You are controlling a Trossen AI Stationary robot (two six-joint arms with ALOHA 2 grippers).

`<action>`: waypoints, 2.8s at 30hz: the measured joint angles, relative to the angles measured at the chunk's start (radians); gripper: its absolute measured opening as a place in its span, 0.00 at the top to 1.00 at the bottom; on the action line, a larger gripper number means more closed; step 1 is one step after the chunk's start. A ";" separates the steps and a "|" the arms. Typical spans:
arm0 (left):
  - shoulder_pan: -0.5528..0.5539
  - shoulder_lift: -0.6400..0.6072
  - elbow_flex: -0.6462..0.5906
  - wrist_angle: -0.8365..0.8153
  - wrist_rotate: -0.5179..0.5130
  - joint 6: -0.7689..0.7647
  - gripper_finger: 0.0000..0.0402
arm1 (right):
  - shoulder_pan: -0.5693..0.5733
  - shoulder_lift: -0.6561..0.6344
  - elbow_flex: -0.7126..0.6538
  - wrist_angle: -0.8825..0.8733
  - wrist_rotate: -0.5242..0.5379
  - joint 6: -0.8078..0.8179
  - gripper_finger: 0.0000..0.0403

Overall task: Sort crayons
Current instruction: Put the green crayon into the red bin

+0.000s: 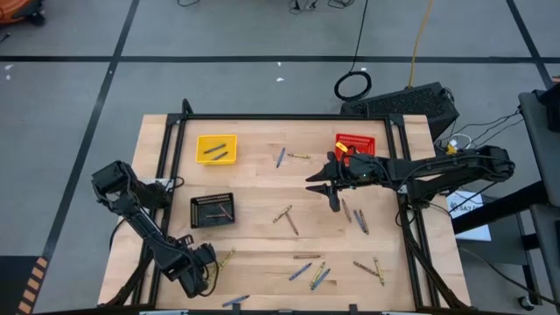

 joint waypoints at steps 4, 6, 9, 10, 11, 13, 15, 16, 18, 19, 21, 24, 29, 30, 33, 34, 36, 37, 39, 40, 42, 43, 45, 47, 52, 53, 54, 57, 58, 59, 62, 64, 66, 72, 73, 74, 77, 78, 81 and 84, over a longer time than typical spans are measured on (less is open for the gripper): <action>0.000 0.001 0.000 -0.004 0.000 0.000 0.97 | 0.000 0.000 0.000 0.000 0.000 0.000 0.73; 0.000 0.002 0.000 -0.005 0.000 -0.001 0.98 | 0.000 0.000 0.000 0.000 0.000 0.000 0.73; 0.000 0.002 0.000 -0.010 -0.002 -0.001 0.98 | 0.000 0.000 0.000 0.000 0.000 0.000 0.73; 0.000 0.003 0.000 -0.021 -0.002 -0.002 0.98 | 0.000 0.000 0.000 0.000 0.000 0.000 0.73; 0.000 0.003 0.000 -0.028 -0.002 -0.002 0.99 | 0.000 0.000 0.000 0.000 0.000 0.000 0.73; -0.001 0.002 0.000 -0.039 -0.002 -0.001 0.99 | 0.000 0.000 0.000 0.000 0.000 0.000 0.73; -0.001 -0.005 -0.001 -0.040 -0.004 0.005 0.99 | 0.000 0.000 0.000 0.000 0.000 0.000 0.73; -0.001 -0.009 -0.002 -0.040 -0.010 0.006 0.99 | 0.000 0.000 0.000 0.000 0.000 0.000 0.73; -0.002 -0.026 -0.005 -0.047 -0.035 0.007 0.99 | 0.000 0.000 0.000 0.000 0.000 0.000 0.73; -0.002 -0.036 -0.008 -0.069 -0.051 0.008 0.99 | 0.000 0.000 0.000 0.000 0.000 0.000 0.73; 0.000 -0.063 -0.011 -0.088 -0.085 0.007 0.99 | 0.000 0.000 0.000 0.000 0.000 0.000 0.73; 0.000 -0.118 -0.006 -0.113 -0.149 0.020 1.00 | 0.000 0.000 0.000 0.001 0.000 0.000 0.73; 0.024 -0.220 -0.006 -0.119 -0.249 0.060 1.00 | 0.000 0.000 0.000 0.003 0.000 0.000 0.73; 0.028 -0.238 -0.006 -0.119 -0.267 0.069 1.00 | 0.000 0.000 0.000 0.004 0.000 0.000 0.73; 0.039 -0.295 -0.006 -0.118 -0.322 0.120 1.00 | 0.000 0.000 0.000 0.005 0.000 -0.005 0.73; 0.046 -0.313 -0.006 -0.118 -0.347 0.141 1.00 | 0.000 0.000 0.000 0.006 0.000 -0.012 0.73; 0.065 -0.342 -0.006 -0.118 -0.394 0.188 1.00 | 0.000 0.000 0.000 0.006 0.000 -0.021 0.73; 0.076 -0.356 -0.006 -0.118 -0.412 0.213 1.00 | 0.000 0.000 0.000 0.006 0.000 -0.021 0.73; 0.103 -0.381 -0.005 -0.117 -0.440 0.271 1.00 | 0.000 0.000 0.000 0.006 0.000 -0.021 0.73; 0.116 -0.389 -0.005 -0.117 -0.447 0.304 1.00 | 0.000 0.000 0.000 0.007 0.000 -0.021 0.73; 0.146 -0.403 -0.005 -0.116 -0.473 0.370 1.00 | 0.000 0.000 0.000 0.015 0.000 -0.019 0.73; 0.163 -0.409 -0.005 -0.112 -0.494 0.398 1.00 | 0.000 0.000 0.000 0.020 0.000 -0.018 0.73; 0.198 -0.417 -0.005 -0.103 -0.515 0.461 1.00 | 0.000 0.000 0.000 0.030 0.000 -0.019 0.73; 0.238 -0.423 -0.005 -0.104 -0.520 0.510 1.00 | 0.000 0.000 0.000 0.052 0.000 -0.021 0.73; 0.342 -0.431 -0.004 -0.077 -0.552 0.663 1.00 | 0.000 0.000 0.000 0.093 0.002 -0.021 0.71; 0.364 -0.431 -0.004 -0.051 -0.555 0.708 1.00 | 0.000 0.000 0.000 0.093 0.004 -0.019 0.70; 0.384 -0.431 -0.004 -0.017 -0.555 0.753 1.00 | 0.001 0.000 0.000 0.095 0.007 -0.019 0.69; 0.446 -0.431 -0.004 0.104 -0.553 0.894 1.00 | 0.009 0.018 0.000 0.111 0.047 -0.019 0.65; 0.466 -0.431 -0.004 0.147 -0.549 0.938 1.00 | 0.011 0.026 0.000 0.114 0.049 -0.020 0.64; 0.487 -0.431 -0.004 0.187 -0.541 0.980 1.00 | 0.014 0.038 0.000 0.129 0.048 -0.021 0.63; 0.540 -0.431 -0.004 0.292 -0.535 1.084 1.00 | 0.024 0.079 0.000 0.181 0.048 -0.022 0.62; 0.569 -0.431 -0.004 0.356 -0.528 1.145 1.00 | 0.033 0.115 0.000 0.241 0.048 -0.022 0.62; 0.592 -0.431 -0.004 0.415 -0.521 1.203 1.00 | 0.041 0.149 0.000 0.318 0.047 -0.025 0.62; 0.655 -0.431 -0.004 0.553 -0.420 1.303 1.00 | 0.058 0.240 0.000 0.500 0.046 -0.048 0.62; 0.665 -0.431 -0.004 0.567 -0.409 1.309 1.00 | 0.060 0.251 0.000 0.528 0.045 -0.055 0.62; 0.674 -0.430 -0.004 0.582 -0.406 1.310 1.00 | 0.063 0.263 0.000 0.557 0.045 -0.061 0.62; 0.705 -0.427 -0.004 0.629 -0.398 1.310 1.00 | 0.074 0.295 0.000 0.632 0.045 -0.102 0.62; 0.716 -0.427 -0.004 0.649 -0.392 1.310 1.00 | 0.077 0.305 0.000 0.651 0.045 -0.123 0.62; 0.748 -0.421 -0.002 0.710 -0.350 1.310 1.00 | 0.080 0.327 0.000 0.688 0.044 -0.181 0.62; 0.777 -0.419 -0.002 0.745 -0.276 1.310 1.00 | 0.080 0.345 0.003 0.728 0.046 -0.204 0.62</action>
